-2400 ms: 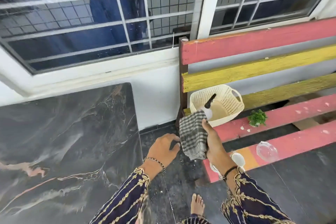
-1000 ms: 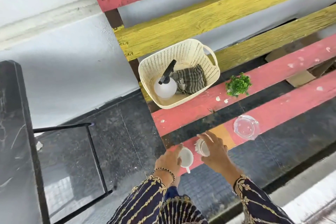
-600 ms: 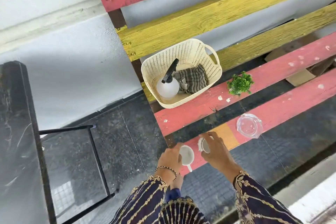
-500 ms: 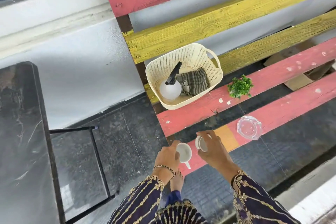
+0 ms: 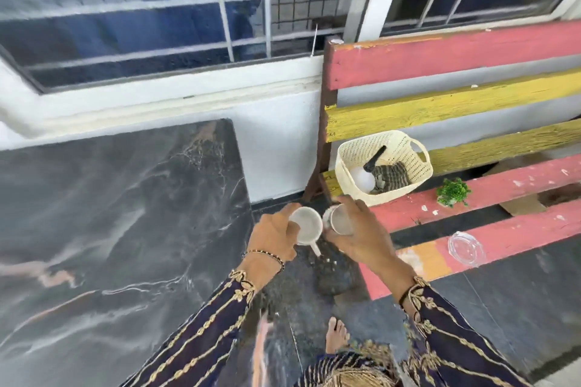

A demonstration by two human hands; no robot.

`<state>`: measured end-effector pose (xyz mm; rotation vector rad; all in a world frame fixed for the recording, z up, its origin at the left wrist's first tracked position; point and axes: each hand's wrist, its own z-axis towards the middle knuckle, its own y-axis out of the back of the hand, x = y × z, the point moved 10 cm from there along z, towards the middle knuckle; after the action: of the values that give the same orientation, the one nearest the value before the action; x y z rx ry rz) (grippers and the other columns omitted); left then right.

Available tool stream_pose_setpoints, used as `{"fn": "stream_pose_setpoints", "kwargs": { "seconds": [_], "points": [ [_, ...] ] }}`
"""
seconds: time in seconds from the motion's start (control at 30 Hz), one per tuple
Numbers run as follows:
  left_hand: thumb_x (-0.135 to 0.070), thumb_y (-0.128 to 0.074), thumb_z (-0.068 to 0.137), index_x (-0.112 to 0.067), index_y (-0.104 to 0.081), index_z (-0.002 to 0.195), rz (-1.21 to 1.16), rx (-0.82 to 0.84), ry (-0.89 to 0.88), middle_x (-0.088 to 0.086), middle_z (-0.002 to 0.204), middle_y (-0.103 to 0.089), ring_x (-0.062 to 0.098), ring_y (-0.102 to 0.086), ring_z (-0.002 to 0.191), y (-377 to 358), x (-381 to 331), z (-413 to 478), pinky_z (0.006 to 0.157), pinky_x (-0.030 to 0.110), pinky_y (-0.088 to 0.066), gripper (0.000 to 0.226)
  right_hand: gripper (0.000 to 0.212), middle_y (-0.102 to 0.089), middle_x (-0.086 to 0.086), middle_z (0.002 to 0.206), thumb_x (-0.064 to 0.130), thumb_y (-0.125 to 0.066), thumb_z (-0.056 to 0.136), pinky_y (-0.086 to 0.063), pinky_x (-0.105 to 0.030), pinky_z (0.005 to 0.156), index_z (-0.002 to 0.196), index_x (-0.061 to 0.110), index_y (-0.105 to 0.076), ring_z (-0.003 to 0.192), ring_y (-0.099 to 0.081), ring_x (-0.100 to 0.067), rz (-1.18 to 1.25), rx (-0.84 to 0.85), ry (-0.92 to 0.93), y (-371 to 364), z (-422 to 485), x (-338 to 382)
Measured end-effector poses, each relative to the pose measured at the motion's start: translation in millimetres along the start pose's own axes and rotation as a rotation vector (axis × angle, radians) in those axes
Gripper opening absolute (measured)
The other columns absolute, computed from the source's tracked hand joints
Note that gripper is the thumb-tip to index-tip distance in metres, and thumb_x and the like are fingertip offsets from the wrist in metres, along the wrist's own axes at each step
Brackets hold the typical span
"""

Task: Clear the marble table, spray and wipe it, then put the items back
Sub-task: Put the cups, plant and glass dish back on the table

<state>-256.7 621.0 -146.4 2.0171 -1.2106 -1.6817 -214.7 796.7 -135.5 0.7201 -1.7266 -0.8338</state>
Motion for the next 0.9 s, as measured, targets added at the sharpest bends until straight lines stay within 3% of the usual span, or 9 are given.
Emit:
{"fn": "stream_pose_setpoints", "kwargs": {
  "seconds": [0.23,0.47,0.67,0.9],
  "points": [
    [-0.011,-0.043,0.087,-0.027,-0.052,0.124,0.12,-0.109,-0.008,0.019,0.095,-0.071,0.037,-0.069,0.075,169.1,100.1,-104.0,0.07,0.043,-0.058,0.042,0.073,-0.06,0.004,0.134,0.055,-0.075,0.075,-0.049,-0.039,0.095,0.138,0.038,-0.042,0.122,-0.059,-0.023,0.0,0.023,0.097,-62.3,-72.4,190.8],
    [-0.004,-0.042,0.085,-0.026,-0.053,0.129,0.105,-0.217,0.199,0.02,0.104,-0.069,0.037,-0.068,0.086,295.7,244.6,-207.7,0.076,0.045,-0.057,0.05,0.066,-0.062,0.009,0.121,0.063,-0.069,0.073,-0.05,-0.039,0.085,0.129,0.039,-0.043,0.11,-0.063,-0.021,-0.068,0.155,0.155,-171.4,-124.3,326.2],
    [-0.001,-0.04,0.083,-0.03,-0.055,0.123,0.156,-0.25,0.425,0.02,0.098,-0.07,0.036,-0.07,0.073,350.7,361.4,-279.9,0.07,0.04,-0.058,0.051,0.061,-0.061,0.001,0.126,0.059,-0.068,0.077,-0.049,-0.039,0.084,0.122,0.025,-0.046,0.113,-0.063,-0.027,-0.166,0.254,0.229,-249.7,-147.5,402.7],
    [-0.002,-0.039,0.085,-0.029,-0.051,0.13,0.203,-0.256,0.481,0.02,0.112,-0.066,0.039,-0.068,0.086,370.5,423.2,-307.9,0.074,0.042,-0.057,0.055,0.069,-0.056,-0.002,0.132,0.057,-0.07,0.078,-0.05,-0.041,0.087,0.13,0.019,-0.044,0.118,-0.061,-0.028,-0.249,0.282,0.247,-302.9,-145.1,449.0]
  ]
}}
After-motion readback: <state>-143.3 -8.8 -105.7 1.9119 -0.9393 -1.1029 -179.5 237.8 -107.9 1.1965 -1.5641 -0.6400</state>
